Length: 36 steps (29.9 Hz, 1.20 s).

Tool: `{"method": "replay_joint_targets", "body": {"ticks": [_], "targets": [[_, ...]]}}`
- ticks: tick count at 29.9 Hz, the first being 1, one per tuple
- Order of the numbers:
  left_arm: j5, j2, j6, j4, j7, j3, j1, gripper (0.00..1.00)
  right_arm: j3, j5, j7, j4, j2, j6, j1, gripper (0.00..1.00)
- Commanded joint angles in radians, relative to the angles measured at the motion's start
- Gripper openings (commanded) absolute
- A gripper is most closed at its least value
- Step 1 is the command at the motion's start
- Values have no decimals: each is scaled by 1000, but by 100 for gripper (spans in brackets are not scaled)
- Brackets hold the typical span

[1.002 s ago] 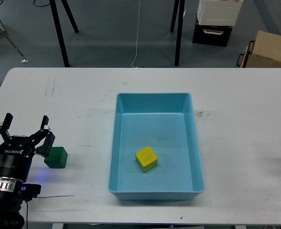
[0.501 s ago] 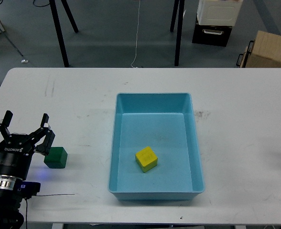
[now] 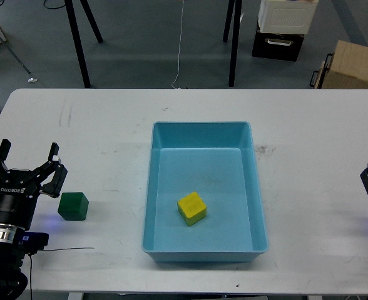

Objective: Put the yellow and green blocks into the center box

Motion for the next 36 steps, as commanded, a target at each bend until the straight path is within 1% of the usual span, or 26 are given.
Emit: {"method": "replay_joint_targets", "body": {"ticks": [1, 4, 5, 7, 10, 12, 15, 17, 18, 20, 21, 25, 29, 36], "targets": [[-1, 0, 0, 0, -2, -24, -12, 100, 0, -4, 0, 14, 33, 0, -40, 100], [2, 0, 0, 0, -2, -102, -15, 100, 9, -4, 0, 14, 24, 0, -56, 100], [5, 3, 0, 1, 6, -141, -15, 100, 13, -4, 0, 14, 19, 0, -66, 100], [18, 21, 0, 35, 28, -205, -37, 100, 16, -4, 0, 16, -8, 0, -79, 100], [31, 98, 0, 130, 83, -239, -165, 100, 19, -3, 0, 16, -62, 0, -87, 100], [36, 196, 0, 135, 98, -256, -228, 100, 25, -3, 0, 16, -65, 0, -87, 100], [45, 423, 0, 135, 94, -247, -296, 100, 23, -6, 0, 16, -55, 0, -86, 100], [86, 546, 0, 139, 92, -215, -340, 100, 20, -9, 0, 16, -45, 0, -81, 100], [138, 621, 0, 141, 86, -171, -377, 100, 20, -10, -1, 16, -38, 0, -81, 100], [239, 698, 0, 141, 87, -85, -452, 100, 23, -10, -1, 16, -24, 0, -80, 100], [302, 724, 0, 141, 92, -25, -510, 100, 26, -10, -1, 16, -22, 0, -80, 100], [566, 742, 0, 138, 95, 251, -772, 100, 34, -9, -1, 17, -22, 0, -81, 100], [746, 723, 0, 135, 95, 559, -1038, 100, 48, -7, -1, 25, -25, 0, -87, 100], [938, 531, 0, 143, 104, 1240, -1567, 100, 48, -7, -3, 36, -24, 0, -87, 100]]}}
